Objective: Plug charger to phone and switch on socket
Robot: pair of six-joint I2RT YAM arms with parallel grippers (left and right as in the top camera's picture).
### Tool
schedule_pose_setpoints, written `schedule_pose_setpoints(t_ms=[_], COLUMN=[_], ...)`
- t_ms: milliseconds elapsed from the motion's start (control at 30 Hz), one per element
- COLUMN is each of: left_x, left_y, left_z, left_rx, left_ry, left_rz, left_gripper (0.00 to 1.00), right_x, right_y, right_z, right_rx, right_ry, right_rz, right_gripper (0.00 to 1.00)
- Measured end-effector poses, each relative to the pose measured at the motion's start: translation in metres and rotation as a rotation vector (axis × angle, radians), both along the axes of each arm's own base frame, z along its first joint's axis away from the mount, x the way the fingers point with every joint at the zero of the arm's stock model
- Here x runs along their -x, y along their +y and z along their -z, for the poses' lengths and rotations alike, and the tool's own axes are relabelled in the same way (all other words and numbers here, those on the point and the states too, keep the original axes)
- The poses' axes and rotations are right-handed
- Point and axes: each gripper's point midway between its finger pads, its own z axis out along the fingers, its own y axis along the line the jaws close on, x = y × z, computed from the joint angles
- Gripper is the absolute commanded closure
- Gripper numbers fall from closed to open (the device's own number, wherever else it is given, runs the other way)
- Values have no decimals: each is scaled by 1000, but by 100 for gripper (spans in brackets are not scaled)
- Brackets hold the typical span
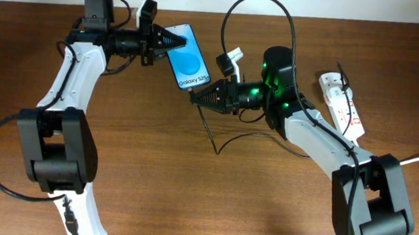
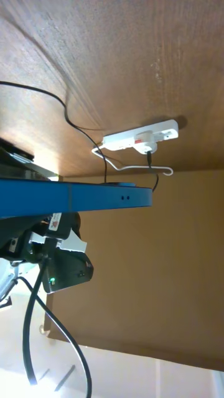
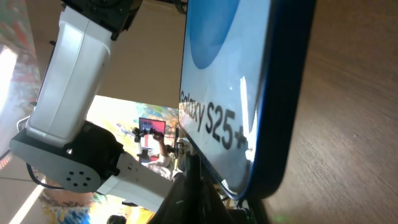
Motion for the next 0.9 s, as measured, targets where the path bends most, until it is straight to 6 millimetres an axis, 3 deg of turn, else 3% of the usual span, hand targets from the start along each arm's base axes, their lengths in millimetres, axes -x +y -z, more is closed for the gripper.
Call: schedule_pose_setpoints(t_ms=[167, 300, 400, 633, 833, 900], left_x=[-8, -17, -22, -23, -21, -20], left_y=[1, 22, 34, 32, 32, 31], left_z=[-10, -19, -24, -28, -30, -30], left_rx=[7, 26, 36, 53, 63, 65], left_ry=[-101, -125, -111, -65, -56, -56], left_rz=[3, -33, -57, -56, -43, -40], left_gripper=[100, 100, 100, 100, 100, 100], right_x=[-8, -14, -17, -15, -21, -19], right_y=[0, -1, -2, -2, 1, 2], right_z=[2, -1, -16, -23, -7, -16], right_rx=[20, 16, -28, -52, -50, -78], right_ry=[72, 111, 39, -7, 6, -46], right_rz=[55, 87, 77, 56, 52, 38], right_gripper=[96, 96, 96, 96, 96, 96])
